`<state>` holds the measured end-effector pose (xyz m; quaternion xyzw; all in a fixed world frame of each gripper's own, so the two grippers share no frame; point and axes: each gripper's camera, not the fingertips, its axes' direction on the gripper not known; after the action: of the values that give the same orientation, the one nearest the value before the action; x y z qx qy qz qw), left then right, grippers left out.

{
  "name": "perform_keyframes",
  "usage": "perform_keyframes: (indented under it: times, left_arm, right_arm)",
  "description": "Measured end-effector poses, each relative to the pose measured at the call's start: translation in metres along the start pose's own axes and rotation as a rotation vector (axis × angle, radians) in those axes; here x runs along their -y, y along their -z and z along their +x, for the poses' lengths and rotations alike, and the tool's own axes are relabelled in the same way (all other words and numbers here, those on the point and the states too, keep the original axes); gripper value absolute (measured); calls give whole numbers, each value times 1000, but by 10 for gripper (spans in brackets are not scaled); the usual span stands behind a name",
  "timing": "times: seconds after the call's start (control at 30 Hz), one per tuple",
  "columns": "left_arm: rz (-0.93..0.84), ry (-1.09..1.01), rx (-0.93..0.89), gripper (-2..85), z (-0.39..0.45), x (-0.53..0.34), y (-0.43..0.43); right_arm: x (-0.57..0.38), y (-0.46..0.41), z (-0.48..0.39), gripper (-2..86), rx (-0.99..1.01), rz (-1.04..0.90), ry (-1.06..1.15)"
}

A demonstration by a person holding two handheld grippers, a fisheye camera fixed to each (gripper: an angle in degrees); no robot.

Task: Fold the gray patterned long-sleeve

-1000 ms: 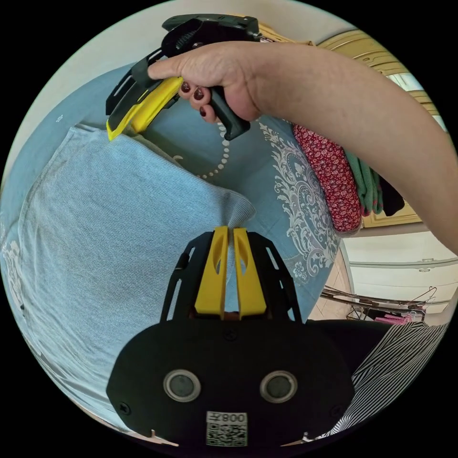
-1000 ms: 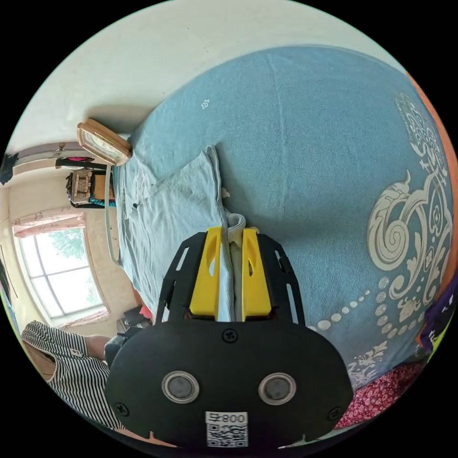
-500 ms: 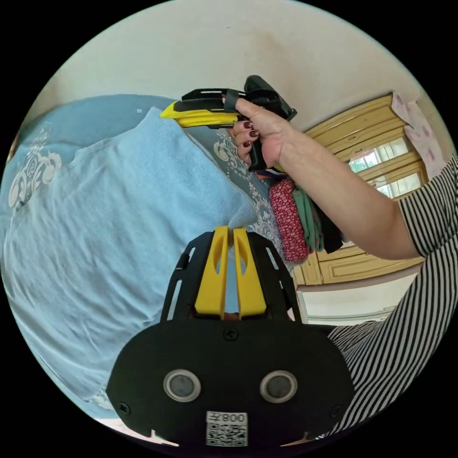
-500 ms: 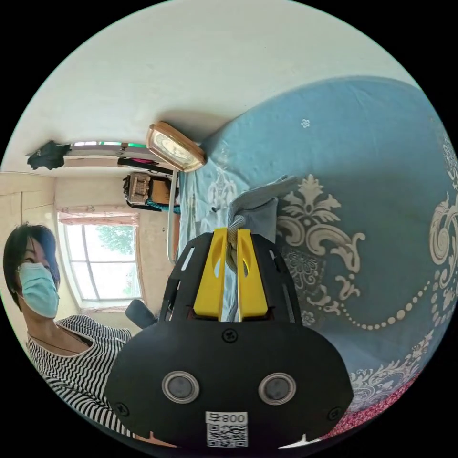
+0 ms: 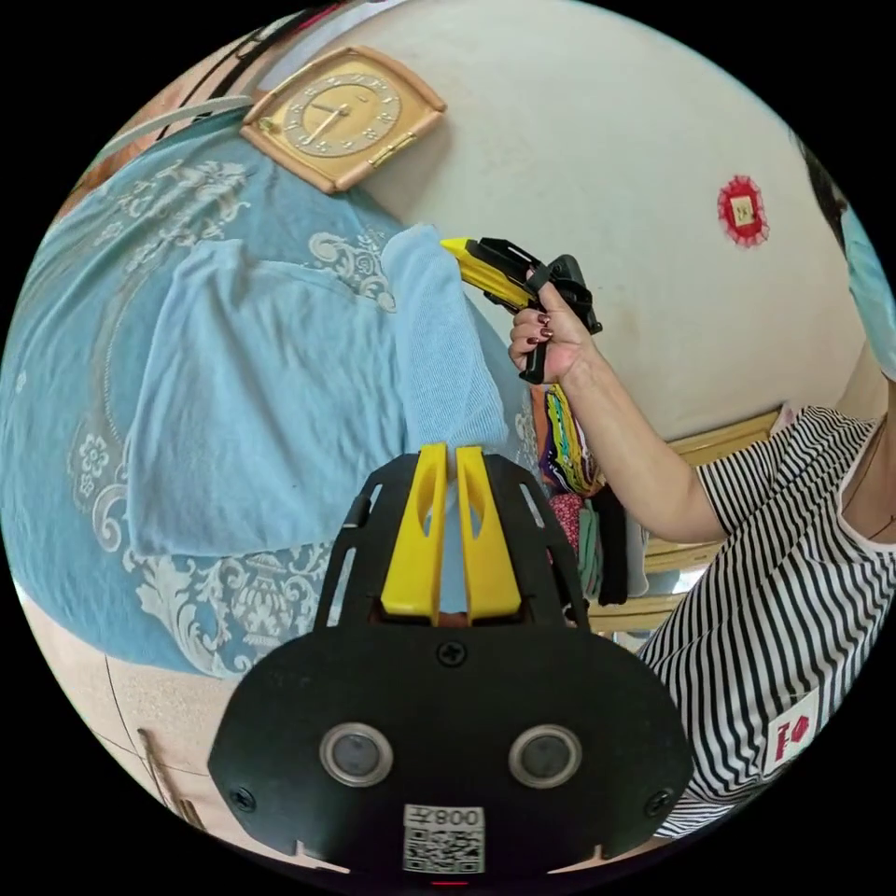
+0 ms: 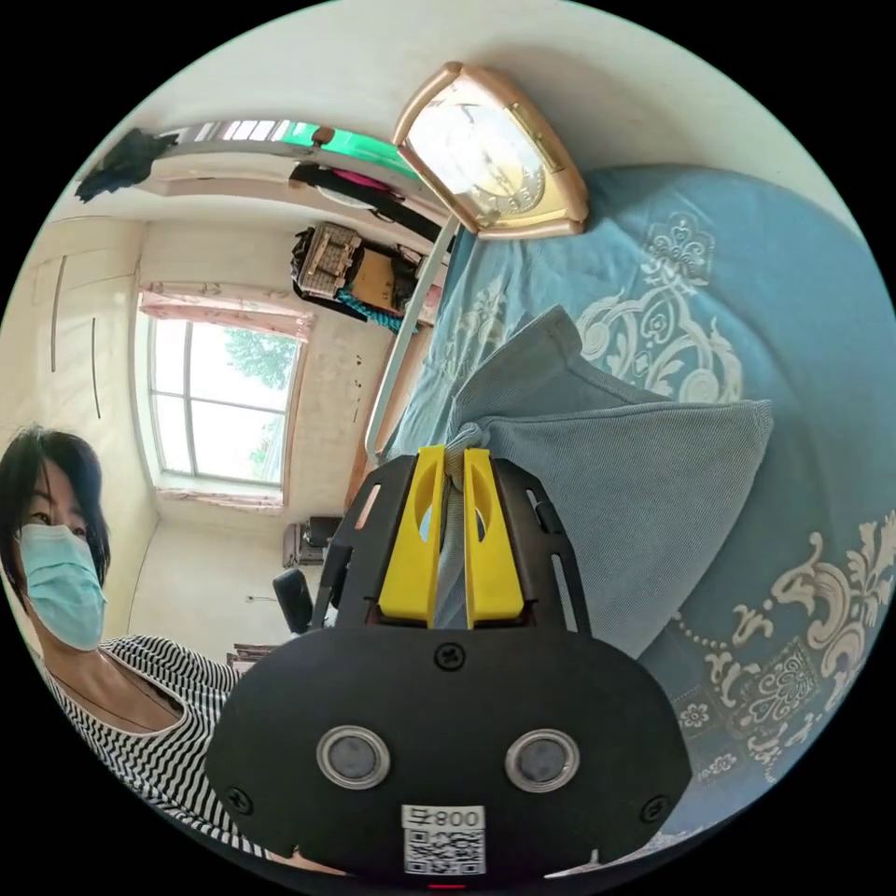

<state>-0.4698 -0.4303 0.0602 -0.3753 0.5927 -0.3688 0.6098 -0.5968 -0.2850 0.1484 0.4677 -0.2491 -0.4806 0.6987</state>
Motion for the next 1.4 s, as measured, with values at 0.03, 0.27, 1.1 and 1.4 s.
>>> perform_keyframes:
  times: [0.03, 0.27, 1.1, 1.4]
  left_arm:
    - [12, 17, -5, 18, -11, -2, 11]
    - [137, 182, 19, 17, -123, -27, 128]
    - [306, 514, 89, 6, -314, -114, 344]
    - [218, 301, 100, 2, -309, -85, 354]
  right_arm:
    - [10, -28, -8, 24, -14, -22, 6]
    - [51, -163, -48, 26, -35, -90, 15]
    - [125, -435, -143, 30, -184, -240, 148]
    - [130, -474, -181, 26, -196, -216, 240]
